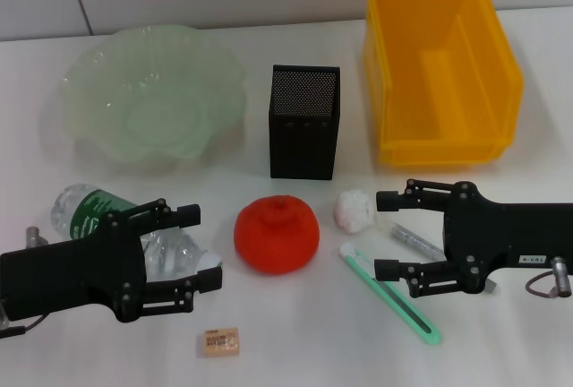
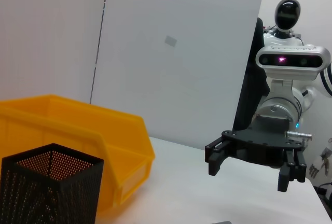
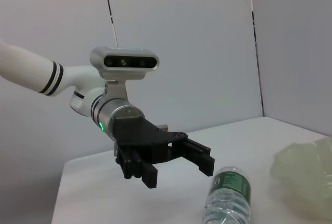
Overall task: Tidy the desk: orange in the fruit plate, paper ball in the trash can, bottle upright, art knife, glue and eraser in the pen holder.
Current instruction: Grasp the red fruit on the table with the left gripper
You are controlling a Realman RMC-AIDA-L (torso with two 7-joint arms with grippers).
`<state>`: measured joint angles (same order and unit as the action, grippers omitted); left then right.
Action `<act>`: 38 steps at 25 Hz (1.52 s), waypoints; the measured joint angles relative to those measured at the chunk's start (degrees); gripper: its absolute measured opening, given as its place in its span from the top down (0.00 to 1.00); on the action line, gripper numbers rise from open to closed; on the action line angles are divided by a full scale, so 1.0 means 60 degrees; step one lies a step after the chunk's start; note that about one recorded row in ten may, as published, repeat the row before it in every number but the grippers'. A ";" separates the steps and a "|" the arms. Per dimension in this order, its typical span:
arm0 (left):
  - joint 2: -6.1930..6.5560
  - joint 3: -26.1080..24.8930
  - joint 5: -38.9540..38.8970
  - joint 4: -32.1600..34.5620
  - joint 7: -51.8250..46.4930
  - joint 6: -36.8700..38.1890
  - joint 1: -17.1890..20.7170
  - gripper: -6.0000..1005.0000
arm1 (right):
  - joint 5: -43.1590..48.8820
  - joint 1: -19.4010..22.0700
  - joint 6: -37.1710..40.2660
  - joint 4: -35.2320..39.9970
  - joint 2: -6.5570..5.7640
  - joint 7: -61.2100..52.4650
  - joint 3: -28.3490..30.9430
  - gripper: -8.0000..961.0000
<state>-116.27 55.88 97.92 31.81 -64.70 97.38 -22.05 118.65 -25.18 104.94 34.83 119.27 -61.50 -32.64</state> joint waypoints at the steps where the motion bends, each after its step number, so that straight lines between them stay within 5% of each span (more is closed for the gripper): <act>1: -0.0008 -0.0011 0.0011 0.0001 0.0003 0.0000 -0.0001 0.15 | 0.0000 0.0008 0.0000 0.0004 0.0000 0.0000 0.0002 0.12; 22: -0.0040 -0.0100 0.0015 0.0002 0.0035 -0.0085 -0.0014 0.19 | 0.0001 0.0062 0.0015 -0.0003 -0.0001 -0.0004 0.0048 0.12; 27: -0.0276 -0.0436 -0.0042 -0.0004 0.0474 -0.0176 -0.0036 0.20 | -0.0004 0.0231 0.0073 0.0062 -0.0028 -0.0004 0.0065 0.12; 34: -0.0437 -0.0438 -0.0067 -0.0439 0.0994 -0.0933 -0.0484 0.21 | -0.0501 0.0629 0.0363 0.0354 -0.0052 0.0020 0.0094 0.12; 38: -0.0437 -0.0436 -0.0189 -0.1568 0.1812 -0.1475 -0.1111 0.22 | -0.1302 0.0773 0.0773 0.0545 -0.0063 0.0051 0.0109 0.12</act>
<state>-118.89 53.27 96.79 22.40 -53.83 88.53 -28.72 110.84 -20.54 109.58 38.10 118.89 -61.20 -31.98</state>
